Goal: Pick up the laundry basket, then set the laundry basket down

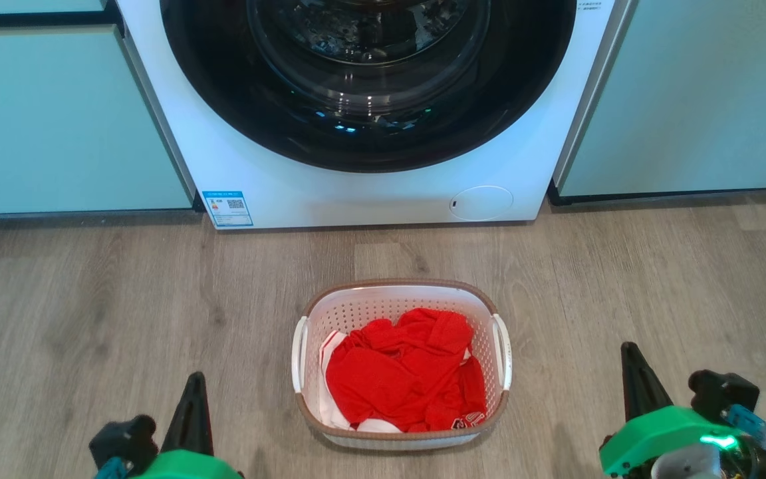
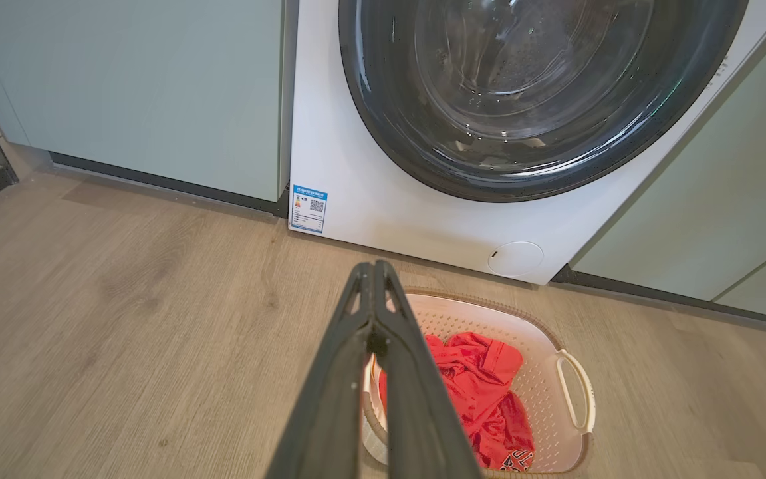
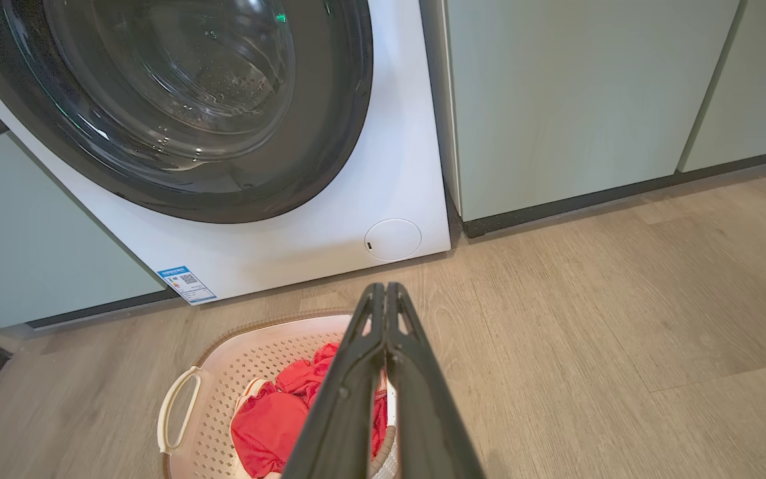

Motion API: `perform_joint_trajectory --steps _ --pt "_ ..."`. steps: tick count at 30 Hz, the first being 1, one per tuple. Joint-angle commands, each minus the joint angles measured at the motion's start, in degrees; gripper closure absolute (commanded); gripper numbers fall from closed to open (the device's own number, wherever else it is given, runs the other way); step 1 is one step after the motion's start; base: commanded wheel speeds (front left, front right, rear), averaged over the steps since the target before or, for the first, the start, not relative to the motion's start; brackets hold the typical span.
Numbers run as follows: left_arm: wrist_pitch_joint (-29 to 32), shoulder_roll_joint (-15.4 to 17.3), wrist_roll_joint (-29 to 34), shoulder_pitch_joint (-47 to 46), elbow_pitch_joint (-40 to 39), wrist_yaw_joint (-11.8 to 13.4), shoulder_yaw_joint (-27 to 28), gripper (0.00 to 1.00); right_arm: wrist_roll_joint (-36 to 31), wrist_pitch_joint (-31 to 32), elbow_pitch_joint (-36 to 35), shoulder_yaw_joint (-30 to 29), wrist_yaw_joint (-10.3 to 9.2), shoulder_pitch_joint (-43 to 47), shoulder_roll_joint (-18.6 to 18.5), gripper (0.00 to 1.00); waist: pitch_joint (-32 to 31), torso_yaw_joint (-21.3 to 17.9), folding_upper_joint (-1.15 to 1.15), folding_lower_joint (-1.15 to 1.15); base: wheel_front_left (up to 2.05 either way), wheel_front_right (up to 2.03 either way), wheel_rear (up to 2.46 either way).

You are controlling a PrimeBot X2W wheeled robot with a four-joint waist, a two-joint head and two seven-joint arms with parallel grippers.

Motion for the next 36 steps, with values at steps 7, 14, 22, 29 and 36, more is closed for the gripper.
perform_joint_trajectory --steps 7,14,22,29,36 --pt "1.0 0.7 -5.5 -3.5 -0.8 -0.9 1.3 1.00 5.4 1.1 -2.0 -0.4 0.01 -2.6 -0.8 1.00 0.0 0.0 0.00 0.00 0.00 0.00 0.00" --pt "1.9 0.9 -10.3 -4.4 -0.3 -1.6 1.8 1.00 10.1 2.1 -2.0 -0.7 0.02 -3.0 -0.9 1.00 0.0 -0.1 0.00 0.00 0.00 0.00 0.00" --pt "3.0 1.1 -15.7 -5.4 0.2 -2.4 2.6 1.00 15.3 3.3 -2.1 -1.1 0.02 -3.5 -1.1 1.00 0.0 -0.1 0.00 0.00 0.00 0.00 0.00" --pt "3.9 1.2 -19.7 -6.1 0.5 -3.0 3.1 1.00 19.2 4.2 -2.2 -1.4 0.02 -3.9 -1.2 1.00 0.0 -0.2 0.00 0.00 0.00 0.00 0.00" --pt "4.9 1.3 -24.4 -7.0 0.8 -3.7 3.8 1.00 23.8 5.3 -2.2 -1.8 0.03 -4.3 -1.3 1.00 0.0 -0.2 0.00 0.00 0.00 0.00 0.00"
